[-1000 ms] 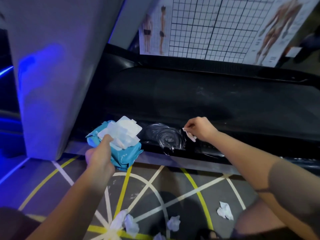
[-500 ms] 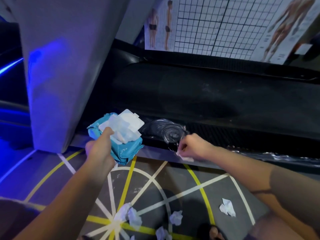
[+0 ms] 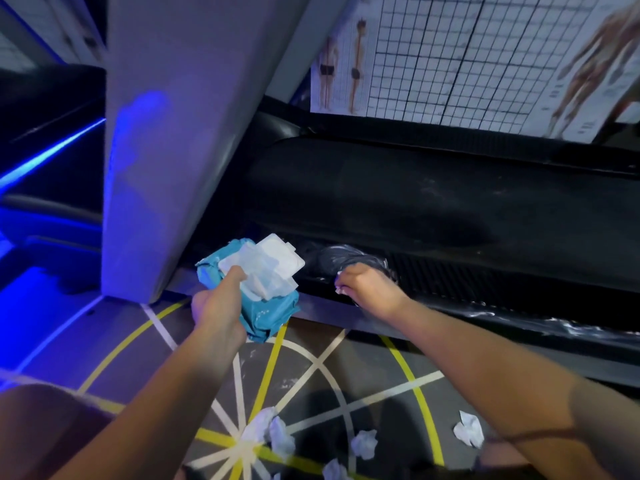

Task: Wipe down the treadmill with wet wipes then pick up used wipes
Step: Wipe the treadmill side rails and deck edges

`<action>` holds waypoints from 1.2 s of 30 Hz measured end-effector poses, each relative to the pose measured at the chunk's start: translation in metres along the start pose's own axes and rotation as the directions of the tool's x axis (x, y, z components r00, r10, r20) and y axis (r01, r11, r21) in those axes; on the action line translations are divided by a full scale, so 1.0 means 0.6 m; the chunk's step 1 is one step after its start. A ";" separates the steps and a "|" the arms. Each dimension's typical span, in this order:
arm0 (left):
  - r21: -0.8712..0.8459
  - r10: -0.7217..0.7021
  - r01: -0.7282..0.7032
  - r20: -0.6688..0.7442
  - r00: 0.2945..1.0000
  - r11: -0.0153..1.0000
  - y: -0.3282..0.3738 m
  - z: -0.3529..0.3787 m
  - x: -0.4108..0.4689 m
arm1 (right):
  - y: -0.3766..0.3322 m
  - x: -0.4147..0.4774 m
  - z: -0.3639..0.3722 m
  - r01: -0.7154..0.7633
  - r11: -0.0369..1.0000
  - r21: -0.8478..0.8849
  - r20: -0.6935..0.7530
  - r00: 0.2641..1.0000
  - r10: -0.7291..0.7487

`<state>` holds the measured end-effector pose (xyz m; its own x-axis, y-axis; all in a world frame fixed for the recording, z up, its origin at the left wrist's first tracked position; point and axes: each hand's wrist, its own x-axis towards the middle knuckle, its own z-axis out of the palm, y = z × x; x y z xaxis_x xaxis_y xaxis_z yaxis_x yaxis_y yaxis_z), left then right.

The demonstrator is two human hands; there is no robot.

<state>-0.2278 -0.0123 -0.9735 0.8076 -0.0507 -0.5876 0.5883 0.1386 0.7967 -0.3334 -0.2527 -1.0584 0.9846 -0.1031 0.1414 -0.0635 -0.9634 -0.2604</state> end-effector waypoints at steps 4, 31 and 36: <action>-0.017 0.005 -0.005 -0.005 1.000 1.000 0.000 -0.005 -0.005 | -0.007 0.004 0.009 0.119 0.990 -0.079 0.055 0.992 -0.115; -0.081 0.018 -0.013 0.060 0.998 0.997 -0.011 -0.002 0.030 | 0.036 -0.061 -0.020 0.102 0.974 -0.204 0.177 0.982 -0.066; -0.085 0.056 -0.048 0.092 0.994 0.995 -0.011 0.019 0.017 | 0.039 -0.111 -0.072 -0.198 0.980 0.020 0.255 0.949 0.187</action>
<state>-0.2230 -0.0251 -0.9828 0.8394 -0.1342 -0.5267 0.5434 0.2243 0.8089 -0.4076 -0.2791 -1.0327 0.9638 -0.2145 -0.1585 -0.2542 -0.9188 -0.3021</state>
